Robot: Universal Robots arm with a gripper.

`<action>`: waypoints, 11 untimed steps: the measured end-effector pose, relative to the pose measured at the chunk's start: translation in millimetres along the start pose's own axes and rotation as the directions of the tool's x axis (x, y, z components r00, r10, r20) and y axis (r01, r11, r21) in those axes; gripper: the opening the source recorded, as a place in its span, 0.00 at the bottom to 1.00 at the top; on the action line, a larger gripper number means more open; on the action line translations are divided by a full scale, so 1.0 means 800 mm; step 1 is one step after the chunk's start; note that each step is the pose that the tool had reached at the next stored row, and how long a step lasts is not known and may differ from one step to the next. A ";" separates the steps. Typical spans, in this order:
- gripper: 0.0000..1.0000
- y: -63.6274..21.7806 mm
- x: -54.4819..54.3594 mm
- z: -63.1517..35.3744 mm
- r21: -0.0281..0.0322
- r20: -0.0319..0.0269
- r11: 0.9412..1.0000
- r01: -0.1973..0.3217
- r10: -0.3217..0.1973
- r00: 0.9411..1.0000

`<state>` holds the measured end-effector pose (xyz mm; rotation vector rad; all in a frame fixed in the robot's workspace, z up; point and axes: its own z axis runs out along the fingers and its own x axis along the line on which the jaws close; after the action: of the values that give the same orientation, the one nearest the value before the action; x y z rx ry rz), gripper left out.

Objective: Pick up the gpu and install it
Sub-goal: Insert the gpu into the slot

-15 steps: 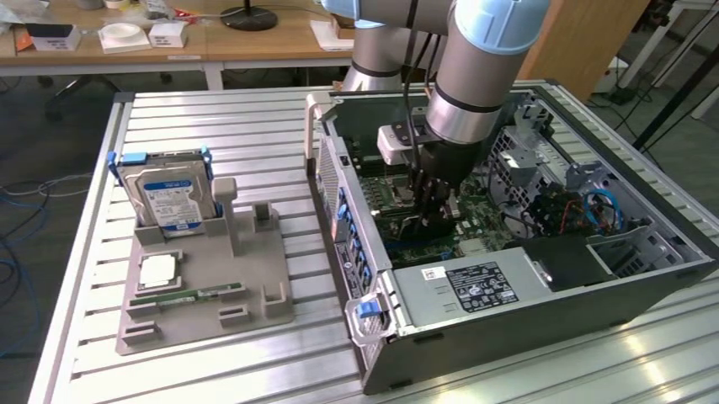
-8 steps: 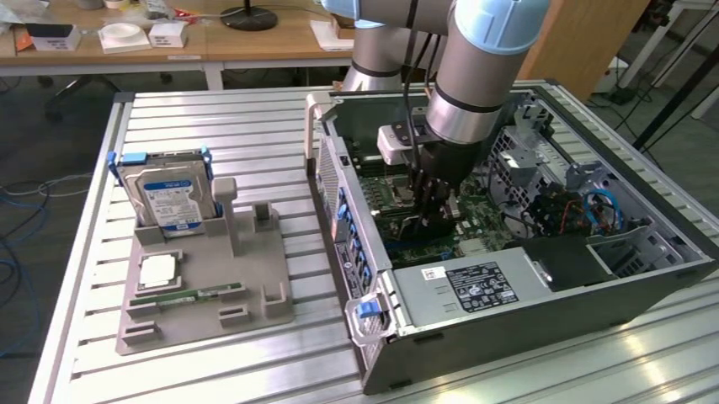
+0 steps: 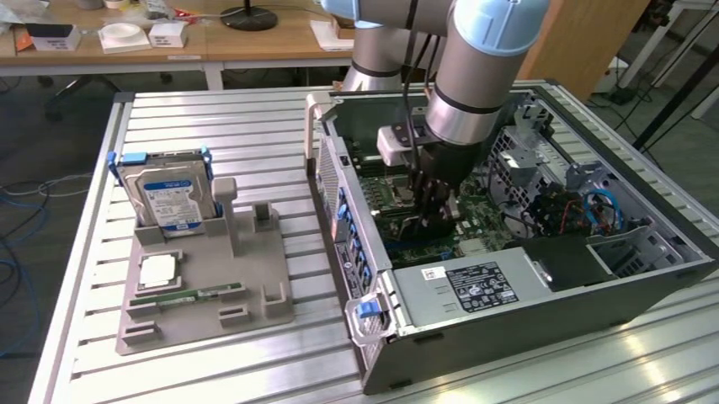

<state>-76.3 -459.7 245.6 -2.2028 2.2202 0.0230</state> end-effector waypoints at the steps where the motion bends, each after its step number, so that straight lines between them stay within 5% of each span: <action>1: 0.26 0.000 0.000 0.000 0.000 0.000 1.000 0.000 0.000 1.000; 11: 0.26 0.005 0.000 0.001 0.003 0.000 1.000 0.000 0.000 1.000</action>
<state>-80.2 -459.8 245.0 -2.2019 2.2186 0.0192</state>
